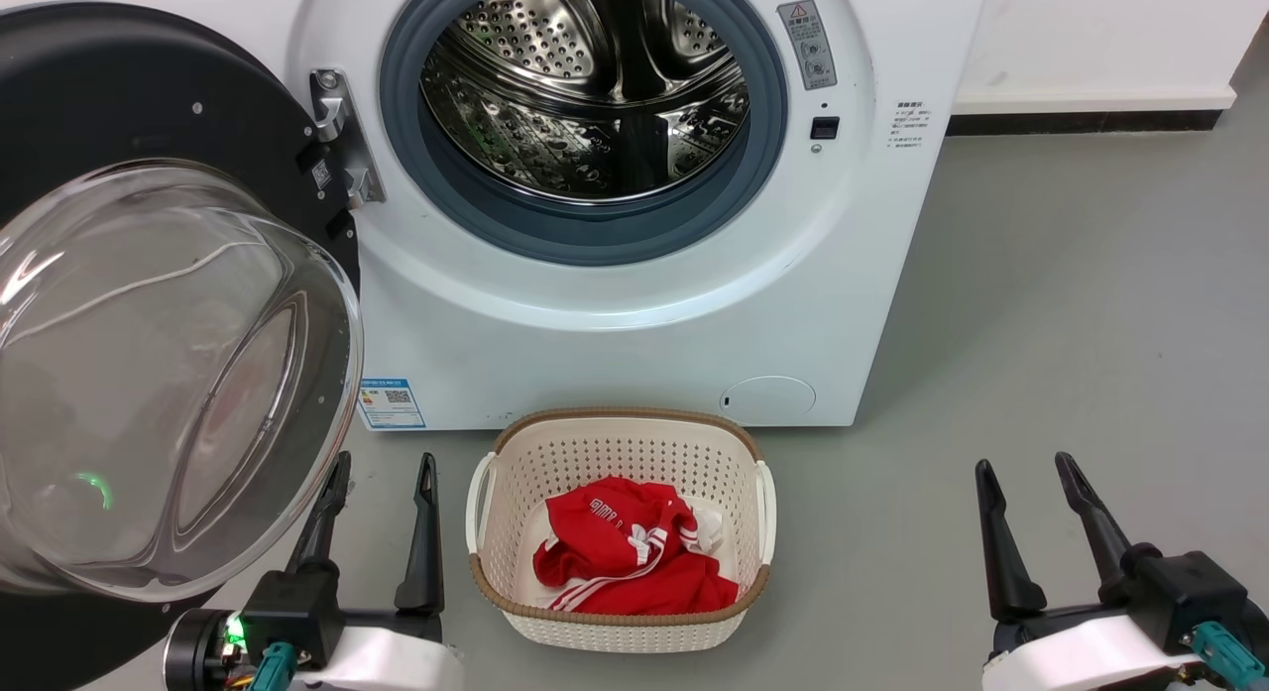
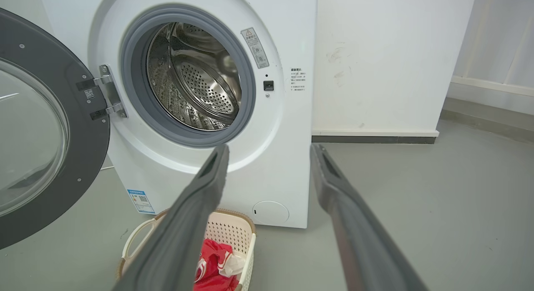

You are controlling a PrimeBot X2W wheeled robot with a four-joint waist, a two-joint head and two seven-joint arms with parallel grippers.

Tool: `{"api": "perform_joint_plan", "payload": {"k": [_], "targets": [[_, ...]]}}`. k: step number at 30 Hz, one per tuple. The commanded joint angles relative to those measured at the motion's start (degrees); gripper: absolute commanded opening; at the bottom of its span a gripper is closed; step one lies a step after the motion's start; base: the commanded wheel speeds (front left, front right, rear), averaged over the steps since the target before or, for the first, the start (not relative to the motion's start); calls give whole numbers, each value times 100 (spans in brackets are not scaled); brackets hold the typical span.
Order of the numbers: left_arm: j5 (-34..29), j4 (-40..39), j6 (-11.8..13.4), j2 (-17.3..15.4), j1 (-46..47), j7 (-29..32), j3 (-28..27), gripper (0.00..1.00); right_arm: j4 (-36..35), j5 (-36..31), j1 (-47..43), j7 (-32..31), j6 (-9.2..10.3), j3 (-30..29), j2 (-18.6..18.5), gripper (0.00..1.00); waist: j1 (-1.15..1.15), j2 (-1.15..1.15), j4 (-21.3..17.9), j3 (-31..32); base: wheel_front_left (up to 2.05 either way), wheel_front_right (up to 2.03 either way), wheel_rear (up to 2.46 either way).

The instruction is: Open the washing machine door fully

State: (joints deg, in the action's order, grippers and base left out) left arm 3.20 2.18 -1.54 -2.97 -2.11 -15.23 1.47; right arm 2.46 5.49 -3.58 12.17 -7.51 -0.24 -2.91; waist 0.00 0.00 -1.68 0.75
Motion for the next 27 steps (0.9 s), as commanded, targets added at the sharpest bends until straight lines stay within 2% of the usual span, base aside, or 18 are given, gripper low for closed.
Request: {"api": "perform_joint_plan", "payload": {"k": [1,2,5,27], "targets": [[13,11,-33,7,26,14,-3,100,17,24,-6,41,4,0,6,100,0,0,3,1,0,0,0],[23,14,-27,8,28,14,-5,0,20,35,-8,32,4,0,6,0,0,0,4,2,0,0,0],[39,146,-37,3,-46,10,-4,0,123,26,-40,15,0,13,0,0,0,0,3,1,0,0,0],[2530,433,-196,4,223,621,-234,0,393,2602,260,-382,1,-6,-126,0,0,0,32,-16,0,0,0]]}}
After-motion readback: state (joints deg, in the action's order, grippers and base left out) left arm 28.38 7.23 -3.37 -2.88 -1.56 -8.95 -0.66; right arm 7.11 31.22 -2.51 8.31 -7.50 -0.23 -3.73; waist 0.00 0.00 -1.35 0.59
